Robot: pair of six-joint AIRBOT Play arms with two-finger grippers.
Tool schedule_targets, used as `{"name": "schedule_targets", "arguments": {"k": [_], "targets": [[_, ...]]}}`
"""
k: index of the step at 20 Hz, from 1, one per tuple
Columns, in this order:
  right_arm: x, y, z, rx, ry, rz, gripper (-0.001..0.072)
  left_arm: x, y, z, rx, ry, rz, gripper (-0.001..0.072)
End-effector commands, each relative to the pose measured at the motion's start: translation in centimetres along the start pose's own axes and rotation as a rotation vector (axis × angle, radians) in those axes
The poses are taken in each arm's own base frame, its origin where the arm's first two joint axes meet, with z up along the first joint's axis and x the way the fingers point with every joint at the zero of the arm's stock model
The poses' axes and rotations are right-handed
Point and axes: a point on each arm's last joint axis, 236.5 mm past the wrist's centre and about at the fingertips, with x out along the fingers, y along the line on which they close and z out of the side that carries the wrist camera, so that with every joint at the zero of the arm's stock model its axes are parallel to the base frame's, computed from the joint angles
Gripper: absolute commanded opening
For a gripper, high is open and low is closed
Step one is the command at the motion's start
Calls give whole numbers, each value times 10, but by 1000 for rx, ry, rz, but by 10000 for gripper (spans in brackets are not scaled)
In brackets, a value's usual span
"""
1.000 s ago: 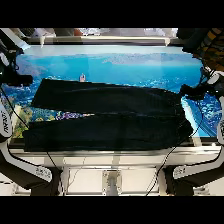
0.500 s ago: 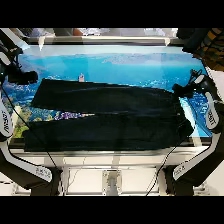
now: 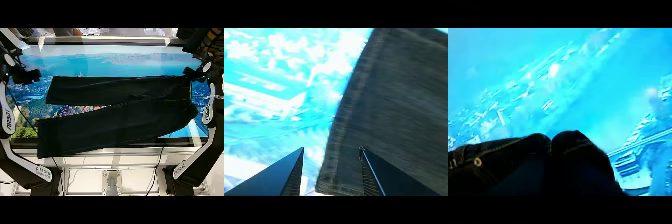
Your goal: Fold the clothes and pants, and hang the long-sleeved shirts on hangers.
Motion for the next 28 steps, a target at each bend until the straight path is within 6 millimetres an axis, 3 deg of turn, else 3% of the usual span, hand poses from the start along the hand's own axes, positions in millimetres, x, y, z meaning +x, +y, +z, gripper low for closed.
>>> {"name": "schedule_targets", "arguments": {"k": [1,2,4,8,11,13,16,19,23,26,28], "targets": [[-3,-31,-5,41,54,-52,428,37,-26,-7,-25,27,-40,415],[-4,-36,-15,42,96,-56,490,47,-34,-10,-10,34,-45,415],[-12,-36,-25,-27,151,-53,487,57,-49,-5,17,5,-57,415],[-46,-26,-1,-44,84,-35,484,56,-67,24,39,-127,-80,415],[-64,-25,-7,-61,121,-35,484,65,-68,43,20,-211,-87,416],[-66,-21,-20,-55,177,-20,484,74,-69,53,4,-258,-91,416],[-69,-11,-33,-53,229,15,485,96,-65,49,-28,-249,-88,416],[-69,8,-40,-71,250,41,485,117,-62,42,-51,-236,-86,416],[-69,38,-46,-120,257,67,484,129,-63,46,-67,-265,-90,407],[-69,50,-48,-138,259,77,484,137,-61,44,-97,-260,-93,330],[-69,52,-49,-140,261,80,484,143,-65,40,-93,-250,-95,106]]}}
